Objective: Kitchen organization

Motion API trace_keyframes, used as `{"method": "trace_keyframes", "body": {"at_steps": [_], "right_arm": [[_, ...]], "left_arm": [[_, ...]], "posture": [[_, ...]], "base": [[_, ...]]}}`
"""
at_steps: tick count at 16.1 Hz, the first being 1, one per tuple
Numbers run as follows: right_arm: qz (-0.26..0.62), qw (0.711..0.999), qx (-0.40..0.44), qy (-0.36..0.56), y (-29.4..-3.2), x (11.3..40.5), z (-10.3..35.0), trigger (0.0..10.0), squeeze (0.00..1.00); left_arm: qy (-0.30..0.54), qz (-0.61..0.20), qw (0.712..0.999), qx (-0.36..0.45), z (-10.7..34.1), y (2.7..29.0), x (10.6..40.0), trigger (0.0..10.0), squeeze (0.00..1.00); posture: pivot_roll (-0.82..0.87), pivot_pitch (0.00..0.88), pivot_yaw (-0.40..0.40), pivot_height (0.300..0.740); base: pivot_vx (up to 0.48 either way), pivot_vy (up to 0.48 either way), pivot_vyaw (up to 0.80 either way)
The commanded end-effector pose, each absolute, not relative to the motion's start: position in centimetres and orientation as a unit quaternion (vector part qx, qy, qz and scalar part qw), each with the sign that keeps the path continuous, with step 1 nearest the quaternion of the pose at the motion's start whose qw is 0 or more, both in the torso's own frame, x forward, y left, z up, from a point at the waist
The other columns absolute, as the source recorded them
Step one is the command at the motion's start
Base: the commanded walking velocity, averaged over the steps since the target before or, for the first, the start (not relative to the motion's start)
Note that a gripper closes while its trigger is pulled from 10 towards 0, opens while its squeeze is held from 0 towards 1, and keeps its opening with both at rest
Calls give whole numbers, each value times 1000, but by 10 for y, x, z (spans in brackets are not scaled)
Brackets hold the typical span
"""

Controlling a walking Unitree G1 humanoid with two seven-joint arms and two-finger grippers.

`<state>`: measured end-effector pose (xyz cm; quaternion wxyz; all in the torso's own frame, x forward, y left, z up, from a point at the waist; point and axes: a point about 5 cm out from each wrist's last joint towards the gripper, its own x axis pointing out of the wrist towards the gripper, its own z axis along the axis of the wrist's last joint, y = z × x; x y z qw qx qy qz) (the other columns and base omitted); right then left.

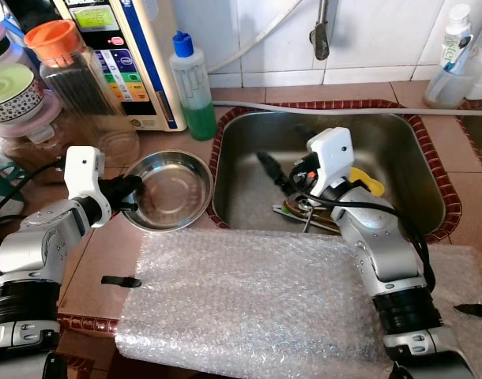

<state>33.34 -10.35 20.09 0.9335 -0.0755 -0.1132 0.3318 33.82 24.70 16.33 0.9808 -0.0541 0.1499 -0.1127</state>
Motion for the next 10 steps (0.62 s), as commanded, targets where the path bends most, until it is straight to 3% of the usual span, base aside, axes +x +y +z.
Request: {"method": "trace_keyframes", "body": {"at_steps": [1,3,10], "right_arm": [[366,922,-69,-111,-96,327,201,10000,0],[409,905,-75,-88,-89,316,192,10000,0],[438,895,-75,-43,-94,309,183,10000,0]], "left_arm": [[180,-81,980,-35,152,258,334,0,0],[174,-76,981,-35,150,258,336,0,0],[164,-79,983,-21,152,253,340,0,0]], "posture": [[-215,140,146,740],[-233,138,144,740],[-224,145,160,740]], "base": [[0,0,0],[0,0,0],[0,0,0]]}}
